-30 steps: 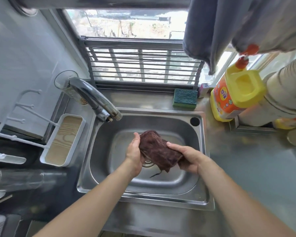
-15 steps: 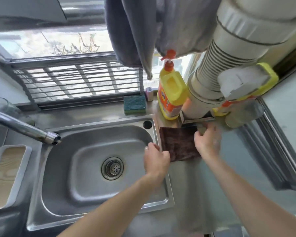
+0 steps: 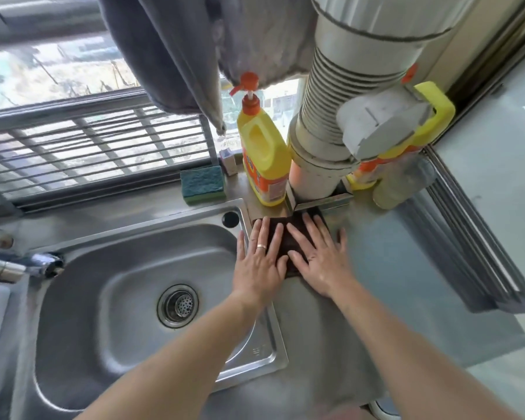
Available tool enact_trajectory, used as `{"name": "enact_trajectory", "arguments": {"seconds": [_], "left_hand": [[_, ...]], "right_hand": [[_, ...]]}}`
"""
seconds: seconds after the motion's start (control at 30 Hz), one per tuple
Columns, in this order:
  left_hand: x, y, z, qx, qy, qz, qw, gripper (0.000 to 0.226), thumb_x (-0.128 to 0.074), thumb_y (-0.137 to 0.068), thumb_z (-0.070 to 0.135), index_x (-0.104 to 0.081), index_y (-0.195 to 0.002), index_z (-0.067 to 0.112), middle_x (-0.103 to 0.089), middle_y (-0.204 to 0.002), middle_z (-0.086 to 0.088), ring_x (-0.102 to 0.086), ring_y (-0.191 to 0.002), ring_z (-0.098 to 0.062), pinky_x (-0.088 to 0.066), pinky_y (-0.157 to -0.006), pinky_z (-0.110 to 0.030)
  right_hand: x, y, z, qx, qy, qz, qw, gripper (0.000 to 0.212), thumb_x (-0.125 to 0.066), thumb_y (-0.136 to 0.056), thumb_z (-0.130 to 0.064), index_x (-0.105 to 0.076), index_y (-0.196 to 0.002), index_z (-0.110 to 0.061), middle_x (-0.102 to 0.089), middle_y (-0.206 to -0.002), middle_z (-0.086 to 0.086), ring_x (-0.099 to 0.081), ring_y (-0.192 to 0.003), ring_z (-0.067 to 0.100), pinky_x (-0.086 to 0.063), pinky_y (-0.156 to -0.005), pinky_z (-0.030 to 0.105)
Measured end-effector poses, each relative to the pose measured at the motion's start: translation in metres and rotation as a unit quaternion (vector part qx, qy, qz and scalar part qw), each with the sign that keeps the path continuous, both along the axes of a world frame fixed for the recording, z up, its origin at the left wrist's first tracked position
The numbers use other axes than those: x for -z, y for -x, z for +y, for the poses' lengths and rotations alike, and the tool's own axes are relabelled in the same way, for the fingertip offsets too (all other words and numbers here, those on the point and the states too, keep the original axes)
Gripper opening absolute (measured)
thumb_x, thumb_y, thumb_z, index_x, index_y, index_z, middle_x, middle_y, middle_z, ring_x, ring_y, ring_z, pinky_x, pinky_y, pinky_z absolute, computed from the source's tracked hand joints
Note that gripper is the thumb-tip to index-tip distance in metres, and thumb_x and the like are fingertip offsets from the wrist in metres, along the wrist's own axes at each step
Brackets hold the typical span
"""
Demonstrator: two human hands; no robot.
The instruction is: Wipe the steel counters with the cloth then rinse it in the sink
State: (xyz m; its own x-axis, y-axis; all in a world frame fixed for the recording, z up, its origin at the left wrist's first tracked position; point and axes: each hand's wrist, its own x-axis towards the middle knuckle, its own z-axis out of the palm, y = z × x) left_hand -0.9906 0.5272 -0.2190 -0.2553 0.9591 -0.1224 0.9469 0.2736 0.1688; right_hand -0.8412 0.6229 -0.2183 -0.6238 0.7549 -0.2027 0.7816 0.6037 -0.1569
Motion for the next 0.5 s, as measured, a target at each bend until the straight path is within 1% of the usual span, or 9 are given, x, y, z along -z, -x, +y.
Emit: {"name": "enact_trajectory", "arguments": {"seconds": [0.1, 0.17, 0.23, 0.27, 0.33, 0.37, 0.4, 0.43, 0.5], "left_hand": [[-0.005, -0.002, 0.000, 0.001, 0.017, 0.007, 1.000, 0.069, -0.020, -0.102, 0.052, 0.002, -0.163, 0.027, 0.009, -0.170, -0.005, 0.016, -0.156, -0.022, 0.004, -0.125, -0.056], [-0.012, -0.002, 0.002, 0.001, 0.037, -0.003, 0.999, 0.068, -0.021, -0.103, 0.051, 0.004, -0.163, 0.028, 0.011, -0.170, -0.005, 0.017, -0.156, -0.022, 0.009, -0.124, -0.058], [-0.022, 0.001, 0.001, -0.002, 0.034, -0.023, 0.999, 0.068, -0.030, -0.103, 0.048, -0.004, -0.163, 0.029, 0.003, -0.171, -0.008, 0.010, -0.158, -0.023, 0.009, -0.124, -0.057], [-0.031, 0.005, -0.001, -0.009, 0.018, -0.039, 0.999, 0.069, -0.037, -0.101, 0.045, -0.011, -0.162, 0.029, -0.005, -0.171, -0.011, 0.004, -0.158, -0.025, 0.006, -0.124, -0.056], [-0.057, 0.009, -0.007, -0.025, -0.052, -0.080, 0.995, 0.068, -0.050, -0.095, 0.037, -0.028, -0.158, 0.025, -0.022, -0.166, -0.014, -0.012, -0.156, -0.028, -0.005, -0.124, -0.053], [-0.071, 0.011, -0.013, -0.036, -0.092, -0.095, 0.991, 0.065, -0.055, -0.093, 0.032, -0.036, -0.154, 0.022, -0.031, -0.163, -0.013, -0.021, -0.153, -0.028, -0.012, -0.123, -0.051], [-0.092, 0.016, -0.022, -0.046, -0.144, -0.106, 0.983, 0.061, -0.058, -0.091, 0.028, -0.044, -0.149, 0.019, -0.039, -0.158, -0.011, -0.031, -0.149, -0.027, -0.019, -0.122, -0.049], [-0.114, 0.023, -0.034, -0.064, -0.221, -0.110, 0.967, 0.055, -0.060, -0.090, 0.024, -0.051, -0.144, 0.016, -0.047, -0.152, -0.008, -0.040, -0.143, -0.026, -0.026, -0.119, -0.047], [-0.173, 0.036, -0.064, -0.083, -0.376, -0.127, 0.914, 0.040, -0.058, -0.093, 0.015, -0.059, -0.132, 0.012, -0.058, -0.137, -0.004, -0.053, -0.129, -0.023, -0.037, -0.110, -0.044]], "right_hand": [[0.004, -0.001, -0.001, -0.004, -0.017, 0.018, 1.000, 0.063, -0.018, -0.097, -0.062, -0.003, -0.158, -0.052, 0.002, -0.172, -0.007, 0.001, -0.159, 0.016, -0.006, -0.122, 0.064], [0.000, 0.000, -0.003, -0.003, -0.034, 0.044, 0.998, 0.062, -0.027, -0.097, -0.058, -0.019, -0.158, -0.048, -0.012, -0.171, -0.003, -0.010, -0.158, 0.018, -0.012, -0.120, 0.063], [-0.006, 0.001, -0.006, 0.011, -0.038, 0.075, 0.996, 0.058, -0.041, -0.096, -0.052, -0.039, -0.152, -0.039, -0.030, -0.166, 0.004, -0.025, -0.154, 0.023, -0.017, -0.120, 0.060], [-0.014, 0.003, -0.006, 0.027, -0.027, 0.095, 0.995, 0.055, -0.048, -0.094, -0.049, -0.049, -0.147, -0.033, -0.037, -0.162, 0.007, -0.033, -0.151, 0.025, -0.018, -0.120, 0.058], [-0.033, 0.010, -0.008, 0.065, 0.009, 0.167, 0.984, 0.047, -0.057, -0.091, -0.044, -0.063, -0.133, -0.024, -0.049, -0.153, 0.008, -0.046, -0.141, 0.027, -0.026, -0.121, 0.053], [-0.045, 0.011, -0.010, 0.076, 0.039, 0.225, 0.971, 0.042, -0.059, -0.091, -0.040, -0.067, -0.127, -0.021, -0.054, -0.148, 0.008, -0.052, -0.135, 0.026, -0.034, -0.118, 0.051], [-0.067, 0.012, -0.014, 0.079, 0.060, 0.287, 0.953, 0.036, -0.060, -0.092, -0.034, -0.070, -0.122, -0.018, -0.059, -0.141, 0.007, -0.057, -0.128, 0.025, -0.044, -0.111, 0.050], [-0.088, 0.009, -0.017, 0.078, 0.063, 0.367, 0.925, 0.028, -0.062, -0.094, -0.027, -0.072, -0.118, -0.016, -0.064, -0.132, 0.004, -0.063, -0.119, 0.022, -0.052, -0.101, 0.049], [-0.148, 0.004, -0.033, 0.071, 0.043, 0.480, 0.873, 0.017, -0.064, -0.097, -0.012, -0.074, -0.111, -0.012, -0.072, -0.111, 0.001, -0.071, -0.098, 0.017, -0.059, -0.086, 0.041]]}}
